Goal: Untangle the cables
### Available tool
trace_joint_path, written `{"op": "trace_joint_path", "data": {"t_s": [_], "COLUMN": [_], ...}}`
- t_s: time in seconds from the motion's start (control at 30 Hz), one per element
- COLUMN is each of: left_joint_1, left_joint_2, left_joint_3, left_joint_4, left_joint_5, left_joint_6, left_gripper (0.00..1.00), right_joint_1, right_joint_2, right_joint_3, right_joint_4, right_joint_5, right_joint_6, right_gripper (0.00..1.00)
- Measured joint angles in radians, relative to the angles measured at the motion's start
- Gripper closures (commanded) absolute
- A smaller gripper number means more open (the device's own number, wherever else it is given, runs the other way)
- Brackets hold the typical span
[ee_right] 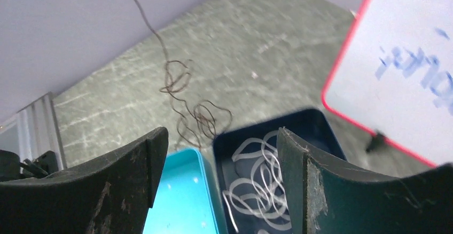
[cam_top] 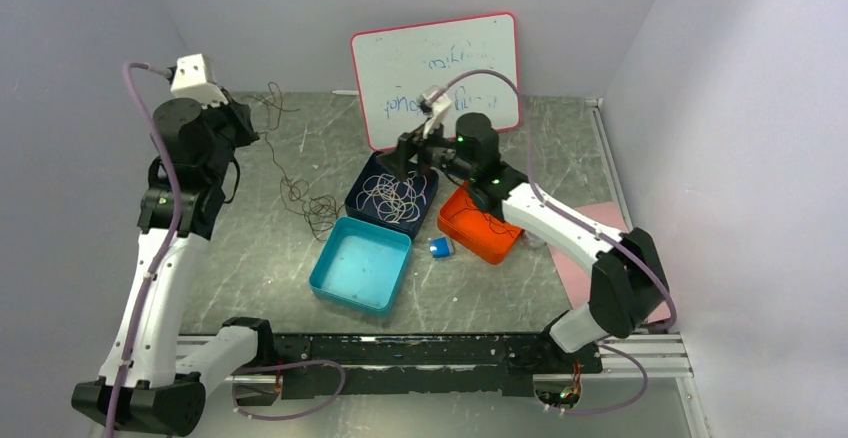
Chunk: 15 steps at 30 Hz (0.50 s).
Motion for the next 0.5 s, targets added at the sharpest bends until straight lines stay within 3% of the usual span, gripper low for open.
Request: {"op": "trace_joint_path", "data": {"t_s": [0.2, 0.5], "left_joint_1": [0.000, 0.000], "left_joint_2": [-0.016, -0.045], "left_joint_3": [0.114, 0.139], "left_joint_4": [-0.048, -0.099], "left_joint_5": [0.027, 0.066], "left_joint_6": [0.013, 0.005], "left_gripper": [0.93, 0.93], "right_joint_1": [0.133, 0.315], "right_joint_2": [0.145, 0.390], "right_joint_3": [0.193, 0.507], "right_joint_4": [0.084, 0.167], "right_joint_5": [-0.010, -0.043], "right_joint_6": [-0.068, -0.195], "right_gripper": [0.19, 0.20]}}
